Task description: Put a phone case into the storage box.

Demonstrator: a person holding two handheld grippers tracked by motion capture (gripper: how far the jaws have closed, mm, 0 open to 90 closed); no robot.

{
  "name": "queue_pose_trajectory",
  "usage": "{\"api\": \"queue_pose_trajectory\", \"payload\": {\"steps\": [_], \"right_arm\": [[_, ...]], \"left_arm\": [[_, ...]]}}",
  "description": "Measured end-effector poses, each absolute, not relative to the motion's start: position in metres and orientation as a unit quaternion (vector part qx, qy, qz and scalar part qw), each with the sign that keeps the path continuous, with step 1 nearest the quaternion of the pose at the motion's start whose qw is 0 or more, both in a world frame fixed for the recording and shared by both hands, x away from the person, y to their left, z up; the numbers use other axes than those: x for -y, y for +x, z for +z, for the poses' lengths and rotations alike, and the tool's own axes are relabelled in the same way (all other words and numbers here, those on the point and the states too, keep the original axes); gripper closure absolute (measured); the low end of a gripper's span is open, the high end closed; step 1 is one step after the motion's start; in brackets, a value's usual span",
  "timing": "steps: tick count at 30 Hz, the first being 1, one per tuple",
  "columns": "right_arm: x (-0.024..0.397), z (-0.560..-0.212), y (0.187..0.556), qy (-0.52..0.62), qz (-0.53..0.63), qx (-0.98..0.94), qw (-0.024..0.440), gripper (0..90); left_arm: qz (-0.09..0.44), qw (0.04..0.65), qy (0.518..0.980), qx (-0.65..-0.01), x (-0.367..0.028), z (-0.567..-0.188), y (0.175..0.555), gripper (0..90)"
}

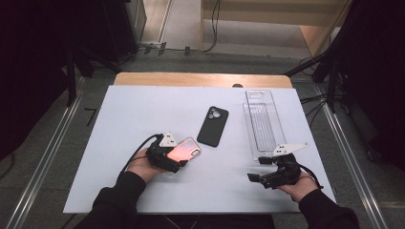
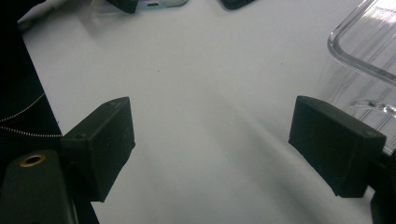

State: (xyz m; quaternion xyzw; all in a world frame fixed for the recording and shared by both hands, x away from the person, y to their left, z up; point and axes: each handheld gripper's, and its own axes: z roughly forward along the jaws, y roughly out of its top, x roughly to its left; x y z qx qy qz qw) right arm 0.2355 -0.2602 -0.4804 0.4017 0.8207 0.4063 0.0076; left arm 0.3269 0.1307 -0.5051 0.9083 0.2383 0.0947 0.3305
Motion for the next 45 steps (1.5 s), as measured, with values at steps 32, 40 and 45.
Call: {"api": "queue_pose_trajectory", "payload": {"steps": [32,40,45], "right_arm": [[0.260,-0.480,0.235,0.400,0.409,-0.820,0.007,12.4],[0.260,-0.479,0.234,0.397,0.406,-0.823,0.012,12.3],[0.256,-0.477,0.233,0.393,0.408,-0.824,0.011,12.4]], "left_arm": [[0.038,0.373,0.880,-0.291,-0.148,-0.462,0.322,17.4],[0.031,0.379,0.874,-0.302,-0.147,-0.453,0.315,17.4],[0.032,0.389,0.867,-0.311,-0.143,-0.448,0.309,17.4]]}}
